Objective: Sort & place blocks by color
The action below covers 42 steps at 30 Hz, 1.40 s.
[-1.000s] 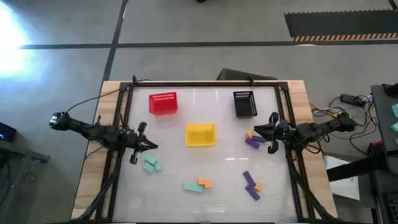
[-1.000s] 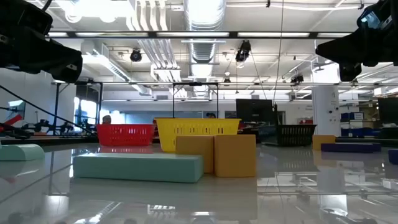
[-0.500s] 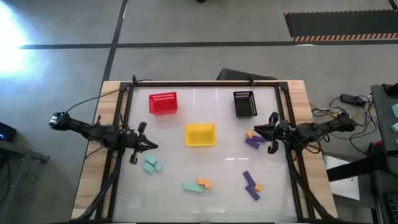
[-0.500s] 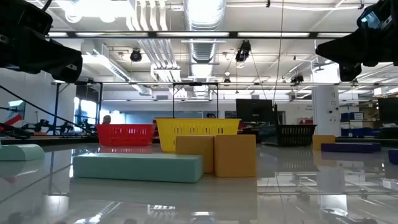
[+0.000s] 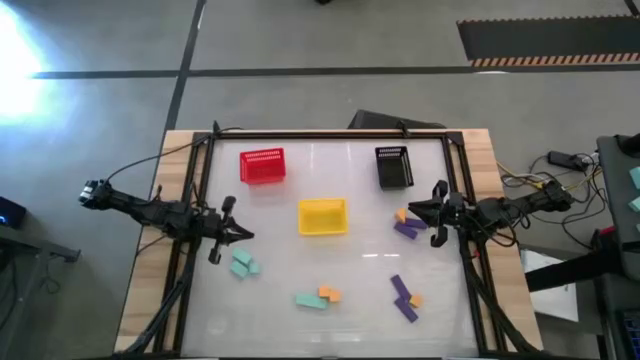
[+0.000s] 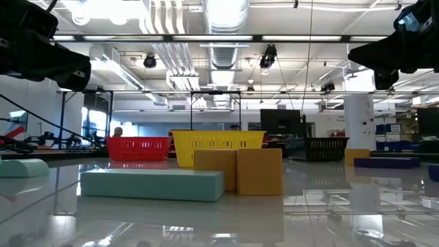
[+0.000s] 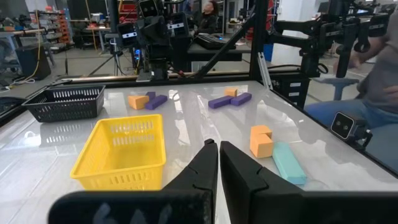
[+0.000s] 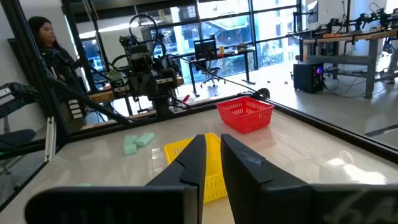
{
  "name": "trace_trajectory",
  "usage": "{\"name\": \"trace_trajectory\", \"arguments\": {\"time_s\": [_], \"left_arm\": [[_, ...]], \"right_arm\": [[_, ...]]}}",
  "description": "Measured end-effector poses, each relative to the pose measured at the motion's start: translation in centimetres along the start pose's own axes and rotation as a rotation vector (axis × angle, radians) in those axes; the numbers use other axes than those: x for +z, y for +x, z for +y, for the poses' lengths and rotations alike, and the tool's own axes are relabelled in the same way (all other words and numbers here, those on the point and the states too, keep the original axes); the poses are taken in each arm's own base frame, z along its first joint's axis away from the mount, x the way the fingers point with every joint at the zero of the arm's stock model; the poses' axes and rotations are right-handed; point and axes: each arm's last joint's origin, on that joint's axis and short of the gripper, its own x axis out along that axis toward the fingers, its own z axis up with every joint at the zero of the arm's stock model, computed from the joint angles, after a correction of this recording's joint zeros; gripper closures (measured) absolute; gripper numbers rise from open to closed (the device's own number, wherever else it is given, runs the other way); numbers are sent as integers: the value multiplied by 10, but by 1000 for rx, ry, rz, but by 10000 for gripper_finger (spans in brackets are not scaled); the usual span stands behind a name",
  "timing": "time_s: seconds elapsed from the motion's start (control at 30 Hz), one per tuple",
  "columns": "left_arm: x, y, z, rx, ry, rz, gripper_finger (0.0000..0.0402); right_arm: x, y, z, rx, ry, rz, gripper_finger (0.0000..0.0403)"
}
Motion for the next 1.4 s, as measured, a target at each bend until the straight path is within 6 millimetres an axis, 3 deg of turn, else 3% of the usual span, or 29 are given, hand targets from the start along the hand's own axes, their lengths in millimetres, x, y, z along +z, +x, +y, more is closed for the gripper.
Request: {"name": "trace_trajectory", "arguments": {"time_s": [0.67,1.1,1.4], "left_arm": [[0,0,0,0,7,0,398],[0,0,0,0,7,-3,398],[20,-2,0,-3,-29,-209,398]], "right_arm": [[0,0,0,0,0,0,365],[0,0,0,0,89,-3,364],[12,-1,1,-4,178,-116,365]]}}
